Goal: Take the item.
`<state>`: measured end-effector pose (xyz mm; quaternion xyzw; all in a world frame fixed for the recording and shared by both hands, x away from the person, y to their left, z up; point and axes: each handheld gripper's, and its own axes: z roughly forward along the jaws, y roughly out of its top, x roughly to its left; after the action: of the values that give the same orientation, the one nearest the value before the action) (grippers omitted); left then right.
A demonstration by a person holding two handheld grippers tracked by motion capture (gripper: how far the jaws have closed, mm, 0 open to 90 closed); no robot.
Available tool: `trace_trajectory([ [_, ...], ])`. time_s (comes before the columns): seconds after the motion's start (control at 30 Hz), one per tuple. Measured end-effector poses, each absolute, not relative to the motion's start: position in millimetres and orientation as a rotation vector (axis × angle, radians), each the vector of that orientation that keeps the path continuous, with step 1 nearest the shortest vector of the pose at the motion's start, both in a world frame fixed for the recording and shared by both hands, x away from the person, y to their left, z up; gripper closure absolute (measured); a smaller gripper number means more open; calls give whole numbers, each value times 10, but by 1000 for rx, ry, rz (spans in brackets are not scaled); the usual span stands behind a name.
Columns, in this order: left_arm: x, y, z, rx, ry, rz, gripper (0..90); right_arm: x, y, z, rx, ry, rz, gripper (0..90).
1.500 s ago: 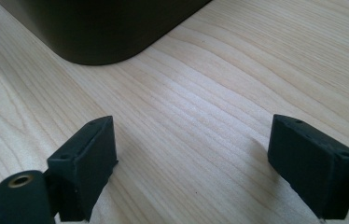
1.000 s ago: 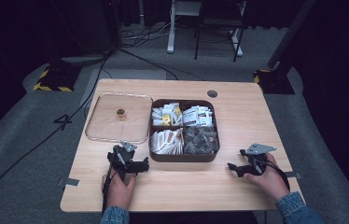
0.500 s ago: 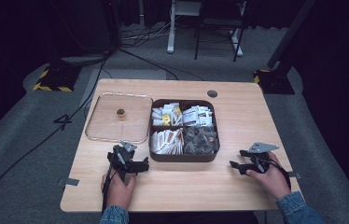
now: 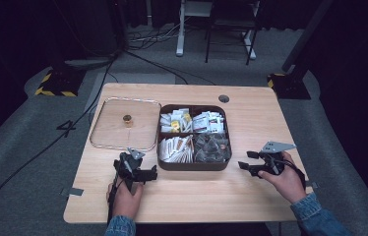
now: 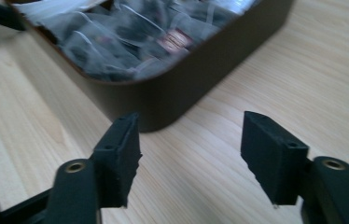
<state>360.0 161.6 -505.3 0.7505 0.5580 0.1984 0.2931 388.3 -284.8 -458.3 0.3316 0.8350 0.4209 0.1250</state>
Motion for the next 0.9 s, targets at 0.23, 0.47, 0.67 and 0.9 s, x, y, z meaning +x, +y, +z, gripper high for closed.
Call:
trace_trajectory([
  [0.23, 3600, 1616, -5053, 1999, 1486, 528, 3, 4017, -2610, -4276, 895, 2415, 1284, 395],
  [0.47, 3604, 1617, -5052, 2001, 1484, 527, 2, 4266, -2330, -4046, 916, 2427, 1315, 412],
  [0.67, 3606, 1618, -5052, 2002, 1483, 526, 2, 4447, -2231, -4005, 1002, 2421, 1356, 427],
  [0.9, 3615, 1617, -5052, 2003, 1482, 530, 2, 4705, -2114, -3996, 1005, 2396, 1360, 420],
])
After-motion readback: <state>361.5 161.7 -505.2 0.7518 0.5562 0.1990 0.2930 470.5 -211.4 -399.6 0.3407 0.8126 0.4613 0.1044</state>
